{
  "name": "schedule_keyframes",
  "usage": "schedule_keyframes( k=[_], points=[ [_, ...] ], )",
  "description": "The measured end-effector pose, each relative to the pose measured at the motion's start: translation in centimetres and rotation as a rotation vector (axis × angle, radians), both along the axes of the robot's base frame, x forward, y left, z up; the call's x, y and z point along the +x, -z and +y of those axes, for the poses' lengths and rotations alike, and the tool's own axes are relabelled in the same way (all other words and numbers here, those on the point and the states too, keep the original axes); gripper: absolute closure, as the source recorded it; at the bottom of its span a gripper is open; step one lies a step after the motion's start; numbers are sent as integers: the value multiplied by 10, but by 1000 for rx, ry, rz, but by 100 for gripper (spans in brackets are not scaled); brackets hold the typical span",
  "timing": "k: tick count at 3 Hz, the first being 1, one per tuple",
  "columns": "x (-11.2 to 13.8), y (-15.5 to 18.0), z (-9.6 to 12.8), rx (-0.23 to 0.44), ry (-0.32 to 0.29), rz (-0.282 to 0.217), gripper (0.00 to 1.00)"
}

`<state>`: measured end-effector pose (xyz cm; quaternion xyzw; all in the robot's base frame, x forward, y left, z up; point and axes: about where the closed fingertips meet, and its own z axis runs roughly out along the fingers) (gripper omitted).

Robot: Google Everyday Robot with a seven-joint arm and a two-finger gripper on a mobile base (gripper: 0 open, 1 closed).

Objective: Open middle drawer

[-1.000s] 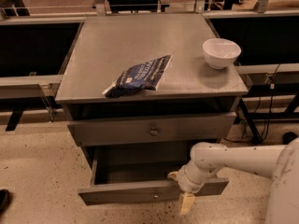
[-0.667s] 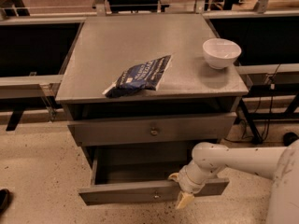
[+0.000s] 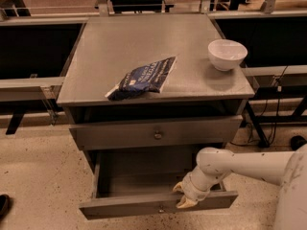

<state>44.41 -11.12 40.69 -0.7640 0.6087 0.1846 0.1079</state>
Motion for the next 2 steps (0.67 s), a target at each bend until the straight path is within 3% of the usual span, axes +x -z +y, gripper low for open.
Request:
schedule_keyframes(
  k=[1, 2],
  points=[
    [0, -2, 0, 0, -1, 1, 85],
    [-18, -2, 2, 4, -19, 28, 75]
  ],
)
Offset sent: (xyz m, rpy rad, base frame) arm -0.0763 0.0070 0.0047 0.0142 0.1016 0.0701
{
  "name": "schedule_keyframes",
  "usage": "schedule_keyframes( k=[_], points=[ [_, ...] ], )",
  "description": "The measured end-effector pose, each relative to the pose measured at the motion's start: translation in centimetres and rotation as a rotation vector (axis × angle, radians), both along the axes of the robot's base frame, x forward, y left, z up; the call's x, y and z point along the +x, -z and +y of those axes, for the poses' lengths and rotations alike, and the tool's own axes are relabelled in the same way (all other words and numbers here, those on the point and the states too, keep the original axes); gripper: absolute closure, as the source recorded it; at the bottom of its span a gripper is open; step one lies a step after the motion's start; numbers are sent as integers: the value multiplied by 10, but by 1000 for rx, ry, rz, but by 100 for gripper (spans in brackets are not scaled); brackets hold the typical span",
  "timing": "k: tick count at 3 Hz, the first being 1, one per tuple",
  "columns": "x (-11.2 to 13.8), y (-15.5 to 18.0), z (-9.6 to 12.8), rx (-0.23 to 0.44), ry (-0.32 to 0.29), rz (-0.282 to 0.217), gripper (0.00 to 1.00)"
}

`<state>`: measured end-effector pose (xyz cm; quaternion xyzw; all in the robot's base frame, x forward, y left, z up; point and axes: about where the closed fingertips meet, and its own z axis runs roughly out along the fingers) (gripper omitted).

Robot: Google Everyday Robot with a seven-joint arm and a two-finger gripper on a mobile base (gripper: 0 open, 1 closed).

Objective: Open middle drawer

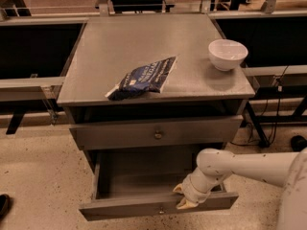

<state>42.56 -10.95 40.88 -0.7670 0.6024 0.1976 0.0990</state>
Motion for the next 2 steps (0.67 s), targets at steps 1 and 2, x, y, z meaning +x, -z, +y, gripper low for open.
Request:
schedule_keyframes(
  k=[1, 2],
  points=[
    [0, -1, 0, 4, -3, 0, 49],
    [0, -4, -1, 15, -10, 0, 26]
  ],
)
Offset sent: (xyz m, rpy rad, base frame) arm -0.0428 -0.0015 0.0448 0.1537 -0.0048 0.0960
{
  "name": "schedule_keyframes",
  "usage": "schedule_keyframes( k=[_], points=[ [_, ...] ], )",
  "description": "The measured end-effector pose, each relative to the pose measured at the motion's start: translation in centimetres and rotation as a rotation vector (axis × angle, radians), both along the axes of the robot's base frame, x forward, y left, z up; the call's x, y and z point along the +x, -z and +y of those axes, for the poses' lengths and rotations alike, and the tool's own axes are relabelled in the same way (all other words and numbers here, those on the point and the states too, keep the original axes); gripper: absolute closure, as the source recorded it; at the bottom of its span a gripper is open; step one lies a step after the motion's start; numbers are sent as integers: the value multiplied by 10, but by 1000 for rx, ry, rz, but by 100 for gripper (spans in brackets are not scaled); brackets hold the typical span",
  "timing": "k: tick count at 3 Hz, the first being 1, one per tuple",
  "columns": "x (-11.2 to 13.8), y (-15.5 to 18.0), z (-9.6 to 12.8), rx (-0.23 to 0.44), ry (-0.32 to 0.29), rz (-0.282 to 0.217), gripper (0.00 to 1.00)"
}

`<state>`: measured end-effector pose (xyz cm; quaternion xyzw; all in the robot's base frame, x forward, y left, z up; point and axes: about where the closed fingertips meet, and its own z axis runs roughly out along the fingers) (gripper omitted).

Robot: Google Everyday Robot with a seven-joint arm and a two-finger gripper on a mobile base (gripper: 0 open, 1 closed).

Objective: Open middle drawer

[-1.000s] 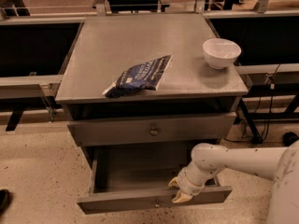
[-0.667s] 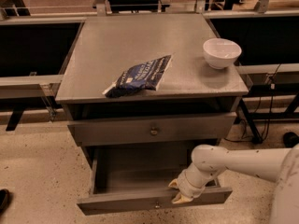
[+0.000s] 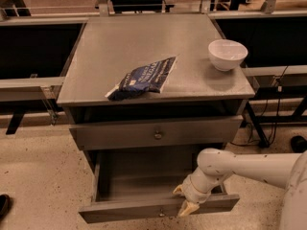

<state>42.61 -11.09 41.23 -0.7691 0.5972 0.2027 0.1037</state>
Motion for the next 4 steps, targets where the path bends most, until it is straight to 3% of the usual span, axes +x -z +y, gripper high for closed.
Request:
schedule_keyframes(
  k=[1, 2, 3, 4],
  points=[
    [0, 0, 0, 0, 0, 0, 3],
    [0, 0, 0, 0, 0, 0, 0],
    [3, -21, -7, 6, 10, -56, 0],
    [12, -58, -9, 11, -24, -147, 0]
  ],
)
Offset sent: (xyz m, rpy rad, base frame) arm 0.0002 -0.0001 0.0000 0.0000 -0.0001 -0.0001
